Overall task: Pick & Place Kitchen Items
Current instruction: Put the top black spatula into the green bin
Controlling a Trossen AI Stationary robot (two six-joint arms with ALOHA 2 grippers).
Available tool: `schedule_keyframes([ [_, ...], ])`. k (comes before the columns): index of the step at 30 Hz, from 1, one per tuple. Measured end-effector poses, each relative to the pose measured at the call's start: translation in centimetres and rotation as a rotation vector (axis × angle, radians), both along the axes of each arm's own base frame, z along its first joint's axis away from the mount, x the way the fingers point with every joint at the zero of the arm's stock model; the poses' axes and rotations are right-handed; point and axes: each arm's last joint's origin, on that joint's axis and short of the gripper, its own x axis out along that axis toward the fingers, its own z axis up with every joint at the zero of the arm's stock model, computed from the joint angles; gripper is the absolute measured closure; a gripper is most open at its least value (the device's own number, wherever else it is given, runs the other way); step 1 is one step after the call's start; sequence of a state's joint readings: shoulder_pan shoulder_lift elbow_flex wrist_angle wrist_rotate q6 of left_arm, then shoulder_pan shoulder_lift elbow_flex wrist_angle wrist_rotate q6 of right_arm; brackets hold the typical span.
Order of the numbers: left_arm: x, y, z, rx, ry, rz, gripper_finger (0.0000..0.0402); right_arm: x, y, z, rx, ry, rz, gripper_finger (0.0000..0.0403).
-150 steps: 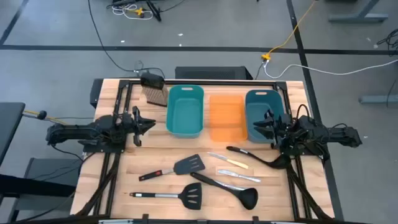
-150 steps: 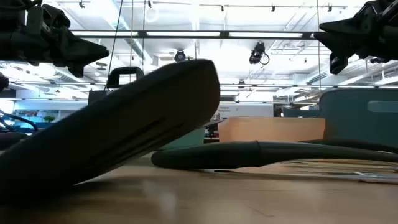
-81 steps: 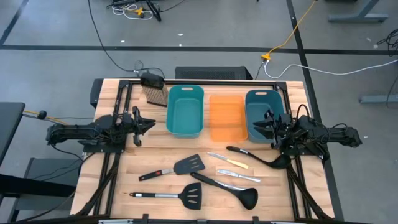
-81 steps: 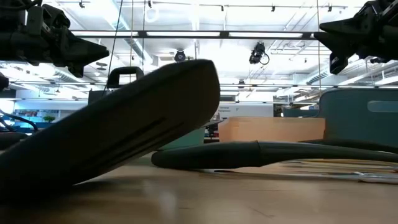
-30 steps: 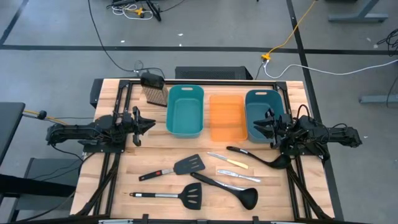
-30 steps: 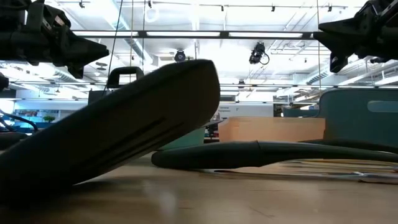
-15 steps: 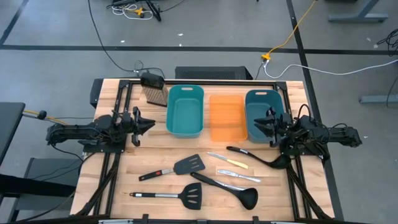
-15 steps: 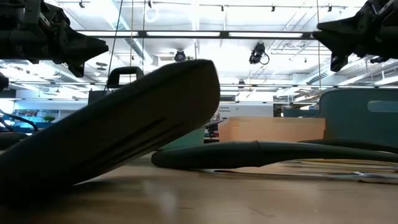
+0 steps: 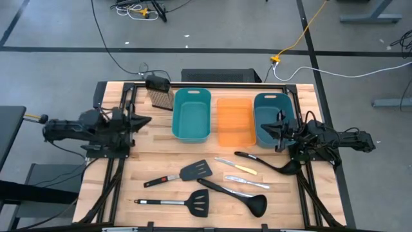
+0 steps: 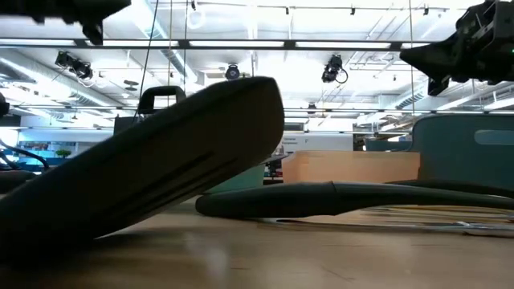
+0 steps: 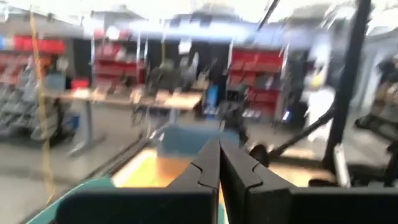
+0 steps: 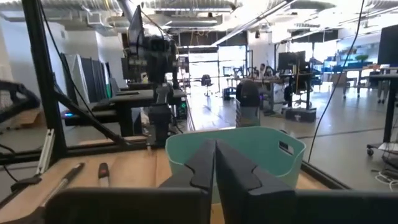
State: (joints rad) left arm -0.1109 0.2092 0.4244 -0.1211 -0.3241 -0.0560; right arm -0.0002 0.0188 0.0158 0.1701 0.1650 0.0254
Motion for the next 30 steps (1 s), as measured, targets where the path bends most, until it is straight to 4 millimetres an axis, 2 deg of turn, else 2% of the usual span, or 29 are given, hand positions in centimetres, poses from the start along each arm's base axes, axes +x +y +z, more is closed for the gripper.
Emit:
schedule_keyframes([
  [4, 2.0, -0.5, 2.1, -0.084, 0.3, 0.059, 0.0397, 0.0, 0.0, 0.1, 0.011, -0.01, 0.002, 0.0372],
  [11, 5.2, -1.8, 3.5, -0.22, 0.848, 0.141, 0.0389, -0.1, -0.1, 0.3, -0.026, -0.029, -0.027, 0.0371],
  [15, 6.5, -2.8, 3.3, -0.333, 1.107, 0.002, 0.0382, -0.2, -0.2, 0.6, -0.018, -0.055, -0.082, 0.0371],
  [18, 7.6, -3.8, 2.5, -0.41, 1.211, -0.103, 0.0382, -0.2, -0.3, 0.7, -0.014, -0.068, -0.095, 0.0371],
  [23, 8.9, -5.0, 1.0, -0.392, 1.308, -0.08, 0.0367, -0.2, -0.3, 0.7, -0.026, -0.066, -0.097, 0.0371],
  [26, 9.4, -5.6, 0.5, -0.4, 1.325, -0.063, 0.0336, -0.2, -0.3, 0.7, -0.024, -0.066, -0.097, 0.0371],
  [30, 10.5, -7.1, 0.1, -0.405, 1.277, -0.11, 0.0267, -0.2, -0.3, 0.7, -0.017, -0.068, -0.094, 0.0371],
])
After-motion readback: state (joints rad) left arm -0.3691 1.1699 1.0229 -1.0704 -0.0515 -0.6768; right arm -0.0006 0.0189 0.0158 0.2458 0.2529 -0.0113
